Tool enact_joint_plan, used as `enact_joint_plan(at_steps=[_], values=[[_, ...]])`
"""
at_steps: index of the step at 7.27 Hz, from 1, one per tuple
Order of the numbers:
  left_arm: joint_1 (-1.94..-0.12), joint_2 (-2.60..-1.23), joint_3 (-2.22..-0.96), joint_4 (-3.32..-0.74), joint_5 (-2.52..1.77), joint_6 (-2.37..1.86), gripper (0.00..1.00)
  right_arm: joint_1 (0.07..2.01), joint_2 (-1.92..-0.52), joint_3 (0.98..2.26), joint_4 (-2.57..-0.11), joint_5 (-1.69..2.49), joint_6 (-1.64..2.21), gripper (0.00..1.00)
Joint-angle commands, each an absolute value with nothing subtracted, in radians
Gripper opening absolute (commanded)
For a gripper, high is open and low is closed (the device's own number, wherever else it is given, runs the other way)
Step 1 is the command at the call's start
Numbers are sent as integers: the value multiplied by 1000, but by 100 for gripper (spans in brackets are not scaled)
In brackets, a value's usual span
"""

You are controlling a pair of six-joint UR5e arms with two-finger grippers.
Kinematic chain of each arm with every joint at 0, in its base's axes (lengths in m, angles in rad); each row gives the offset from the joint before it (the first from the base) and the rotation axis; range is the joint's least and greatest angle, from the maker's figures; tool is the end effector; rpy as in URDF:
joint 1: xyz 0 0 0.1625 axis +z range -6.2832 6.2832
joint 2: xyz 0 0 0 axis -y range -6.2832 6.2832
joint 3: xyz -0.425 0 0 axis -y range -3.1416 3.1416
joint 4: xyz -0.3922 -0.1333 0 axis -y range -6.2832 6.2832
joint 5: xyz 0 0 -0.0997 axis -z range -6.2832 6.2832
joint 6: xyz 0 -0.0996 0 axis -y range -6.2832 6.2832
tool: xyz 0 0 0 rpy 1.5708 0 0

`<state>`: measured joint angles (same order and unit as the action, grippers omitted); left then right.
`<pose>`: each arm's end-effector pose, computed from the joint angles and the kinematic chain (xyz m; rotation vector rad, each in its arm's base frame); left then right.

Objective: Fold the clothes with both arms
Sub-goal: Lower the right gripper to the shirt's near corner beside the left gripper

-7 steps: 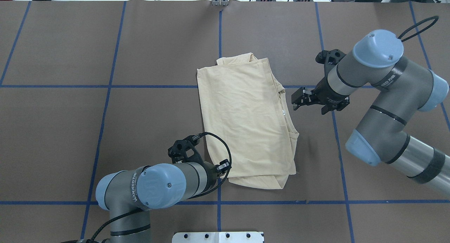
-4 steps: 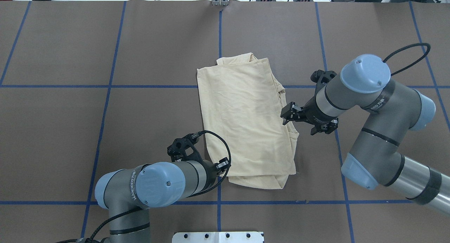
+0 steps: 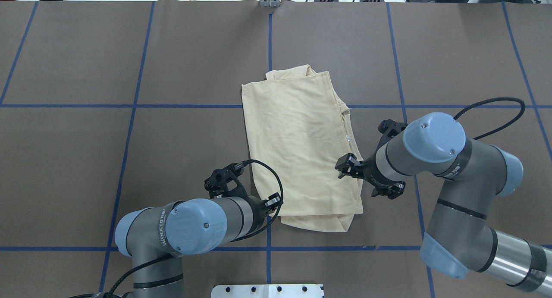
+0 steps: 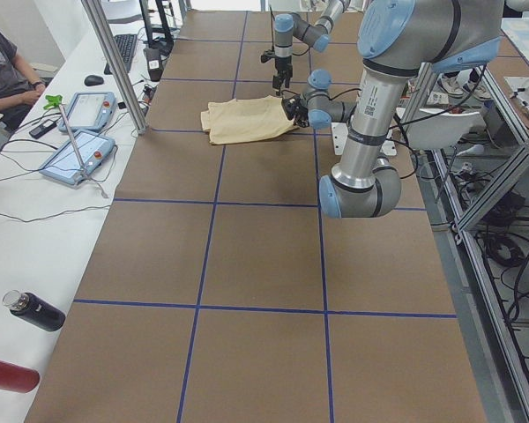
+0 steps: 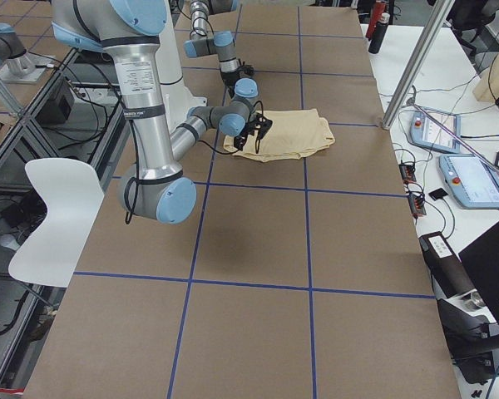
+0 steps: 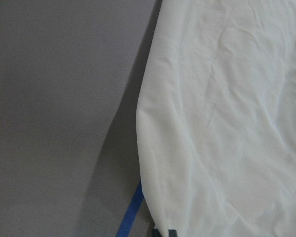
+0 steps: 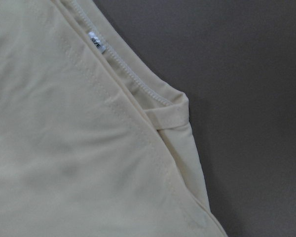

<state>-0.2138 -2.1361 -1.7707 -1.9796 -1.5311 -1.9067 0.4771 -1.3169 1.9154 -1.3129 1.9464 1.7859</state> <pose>0.5971 -0.2701 0.1962 -0.0371 1.1886 -0.5076 -0.4584 -0.3459 0.3383 -0.2410 -0.8932 0.4821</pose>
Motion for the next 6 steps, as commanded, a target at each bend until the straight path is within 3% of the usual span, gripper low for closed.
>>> enact_joint_plan(at_steps=[1,6], values=[[-213,-2137,-1778,-1968,-1531,-1907,0,434,-1310,1902,-1321,1904,1862,99],[-213,-2137,-1779,-1968,-1529,-1907,0,339,-1304,1887,-1401,1838,1917,99]])
